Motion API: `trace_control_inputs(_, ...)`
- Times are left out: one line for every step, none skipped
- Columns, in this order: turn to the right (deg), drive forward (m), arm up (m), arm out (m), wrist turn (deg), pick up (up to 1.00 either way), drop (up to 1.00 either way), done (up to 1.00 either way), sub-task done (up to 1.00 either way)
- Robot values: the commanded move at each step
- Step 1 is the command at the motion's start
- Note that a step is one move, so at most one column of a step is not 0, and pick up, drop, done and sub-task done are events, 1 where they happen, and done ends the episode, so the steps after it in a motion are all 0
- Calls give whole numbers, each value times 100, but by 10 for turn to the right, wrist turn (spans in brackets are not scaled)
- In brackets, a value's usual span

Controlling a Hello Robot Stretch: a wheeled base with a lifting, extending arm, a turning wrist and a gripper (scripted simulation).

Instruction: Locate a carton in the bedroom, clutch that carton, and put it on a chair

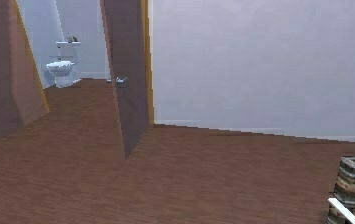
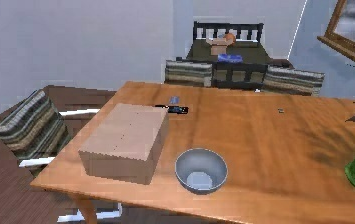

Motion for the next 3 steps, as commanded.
trace_control_inputs(0,0,50,0,0,0,0,0,0)
trace_control_inputs(0,0,38,0,0,0,0,0,0)
trace_control_inputs(0,0,0,20,0,0,0,0,0)
